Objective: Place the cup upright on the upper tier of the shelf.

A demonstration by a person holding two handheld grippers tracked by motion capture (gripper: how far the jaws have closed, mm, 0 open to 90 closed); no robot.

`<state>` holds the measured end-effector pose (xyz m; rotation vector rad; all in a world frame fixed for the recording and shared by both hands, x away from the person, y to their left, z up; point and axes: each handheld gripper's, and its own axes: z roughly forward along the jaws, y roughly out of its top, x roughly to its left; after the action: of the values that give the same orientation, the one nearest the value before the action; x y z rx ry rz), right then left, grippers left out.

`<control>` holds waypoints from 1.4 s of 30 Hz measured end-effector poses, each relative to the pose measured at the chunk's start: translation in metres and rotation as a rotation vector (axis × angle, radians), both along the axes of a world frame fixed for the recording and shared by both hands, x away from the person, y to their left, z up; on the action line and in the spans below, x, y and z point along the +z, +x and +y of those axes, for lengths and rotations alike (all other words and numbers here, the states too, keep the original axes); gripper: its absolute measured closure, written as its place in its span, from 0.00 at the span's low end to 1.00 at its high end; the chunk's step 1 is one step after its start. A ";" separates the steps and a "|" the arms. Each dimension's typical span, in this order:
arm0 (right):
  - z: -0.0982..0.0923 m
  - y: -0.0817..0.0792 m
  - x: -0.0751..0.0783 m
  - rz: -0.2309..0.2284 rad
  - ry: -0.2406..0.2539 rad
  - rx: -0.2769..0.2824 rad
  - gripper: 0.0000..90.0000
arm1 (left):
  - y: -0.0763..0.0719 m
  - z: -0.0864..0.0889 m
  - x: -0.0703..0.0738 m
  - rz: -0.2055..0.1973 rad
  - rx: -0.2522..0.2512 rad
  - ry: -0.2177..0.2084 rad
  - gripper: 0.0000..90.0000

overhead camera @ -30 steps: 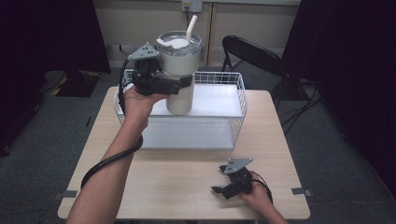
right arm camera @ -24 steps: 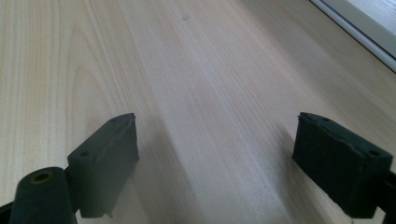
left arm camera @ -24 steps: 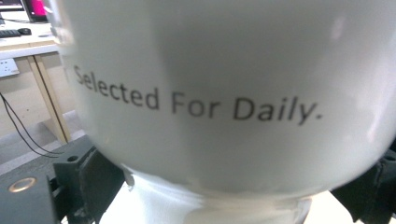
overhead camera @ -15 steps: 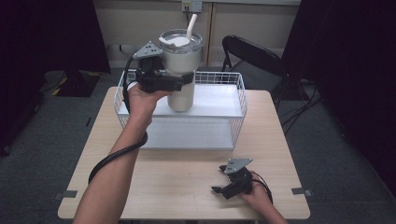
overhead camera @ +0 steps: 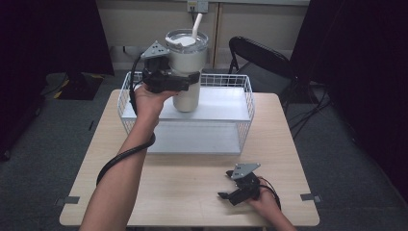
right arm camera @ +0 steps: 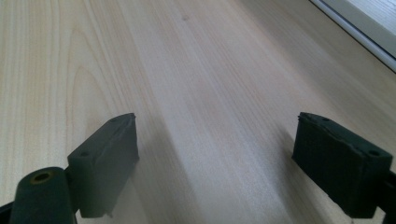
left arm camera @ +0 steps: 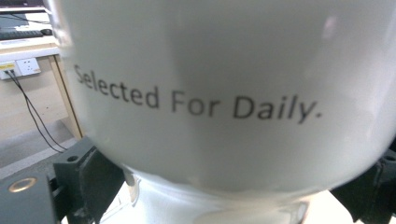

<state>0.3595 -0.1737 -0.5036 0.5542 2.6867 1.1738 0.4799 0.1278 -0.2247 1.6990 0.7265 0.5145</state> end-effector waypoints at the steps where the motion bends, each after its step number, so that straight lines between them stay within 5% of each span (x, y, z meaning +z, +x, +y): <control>1: 0.000 0.000 0.000 0.001 0.000 0.001 0.15 | 0.001 -0.001 -0.002 -0.005 0.008 0.001 0.09; 42: 0.000 0.000 0.000 0.000 0.000 0.003 0.15 | 0.015 -0.007 -0.021 -0.005 0.044 0.033 0.09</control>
<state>0.3599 -0.1734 -0.5036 0.5510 2.6881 1.1748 0.4945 0.1205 -0.2454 1.7145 0.7567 0.5642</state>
